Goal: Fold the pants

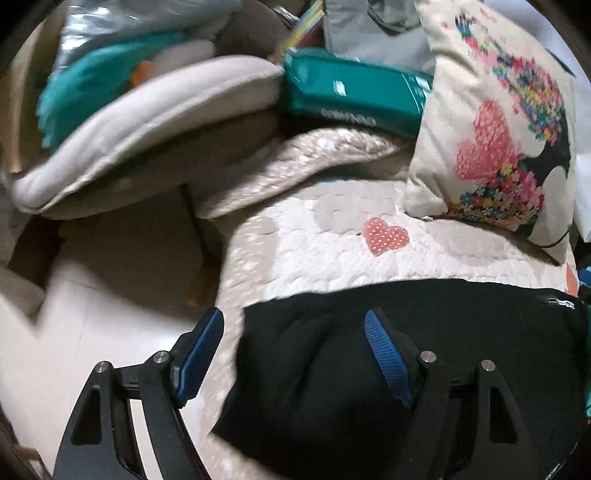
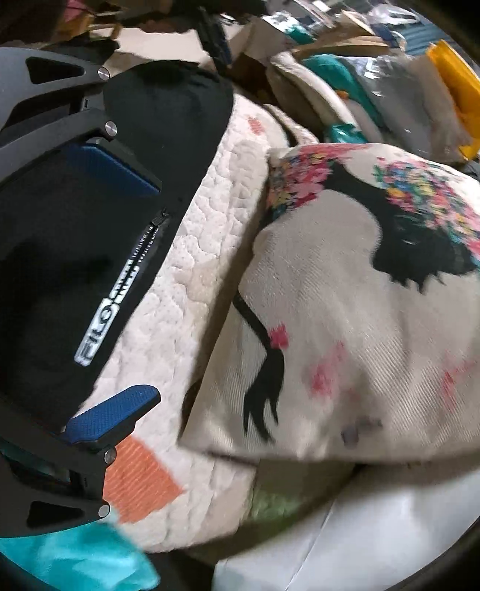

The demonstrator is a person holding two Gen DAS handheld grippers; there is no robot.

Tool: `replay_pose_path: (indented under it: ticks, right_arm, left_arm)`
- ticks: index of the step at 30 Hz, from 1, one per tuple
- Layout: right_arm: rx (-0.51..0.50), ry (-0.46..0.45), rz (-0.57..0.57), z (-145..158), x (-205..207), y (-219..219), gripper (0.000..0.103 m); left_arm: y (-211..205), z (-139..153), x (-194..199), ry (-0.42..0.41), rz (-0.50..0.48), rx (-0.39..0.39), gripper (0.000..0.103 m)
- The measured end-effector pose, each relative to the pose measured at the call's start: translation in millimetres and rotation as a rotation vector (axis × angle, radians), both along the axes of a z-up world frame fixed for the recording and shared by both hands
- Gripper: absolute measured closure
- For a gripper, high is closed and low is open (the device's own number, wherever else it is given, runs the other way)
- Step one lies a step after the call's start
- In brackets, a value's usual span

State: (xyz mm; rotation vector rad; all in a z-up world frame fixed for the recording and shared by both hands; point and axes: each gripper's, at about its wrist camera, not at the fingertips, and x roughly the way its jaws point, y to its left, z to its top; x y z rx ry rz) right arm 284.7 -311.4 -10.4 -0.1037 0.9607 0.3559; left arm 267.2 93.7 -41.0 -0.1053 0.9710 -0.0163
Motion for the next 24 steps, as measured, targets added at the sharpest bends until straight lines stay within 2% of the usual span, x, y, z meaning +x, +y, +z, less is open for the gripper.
replay_pose_path:
  ticks: [4, 7, 9, 10, 12, 13, 14, 16, 17, 19, 21, 24]
  right_arm:
    - [-0.011, 0.062, 0.042, -19, 17, 4, 0.003]
    - [-0.007, 0.113, 0.069, -33, 22, 8, 0.004]
    - [-0.023, 0.145, 0.088, -45, 22, 14, 0.006]
    - [-0.028, 0.156, 0.097, -49, 21, 16, 0.008]
    - [-0.042, 0.128, 0.110, -50, 15, 22, 0.016]
    - [-0.026, 0.129, 0.112, -48, 13, 22, 0.030]
    - [0.003, 0.133, 0.112, -45, 12, 21, 0.053]
    - [0.032, 0.149, 0.095, -41, 11, 17, 0.070]
    - [0.028, 0.148, 0.088, -39, 10, 15, 0.086]
    - [0.046, 0.149, 0.071, -32, 9, 8, 0.091]
    - [0.074, 0.143, 0.060, -22, 3, 1, 0.093]
    - [0.064, 0.118, 0.069, -8, -12, 6, 0.096]
  left_arm:
    - [-10, -19, 21, 0.051, -0.070, -0.031, 0.024]
    - [-18, -26, 25, 0.032, -0.106, 0.012, 0.014]
    - [-16, -27, 26, 0.043, -0.101, -0.013, 0.014]
    - [-14, -28, 27, 0.055, -0.096, -0.036, 0.019]
    - [-14, -25, 23, 0.053, -0.097, -0.044, 0.040]
    - [-14, -22, 21, 0.046, -0.104, -0.042, 0.067]
    - [-14, -17, 19, 0.048, -0.111, -0.058, 0.091]
    - [-12, -10, 16, 0.049, -0.117, -0.086, 0.091]
    - [-12, -5, 13, 0.034, -0.114, -0.080, 0.091]
    - [-13, 5, 6, 0.009, -0.112, -0.078, 0.091]
    - [-13, 14, 0, -0.011, -0.109, -0.066, 0.091]
    - [-16, 34, -10, -0.054, -0.101, -0.048, 0.092]
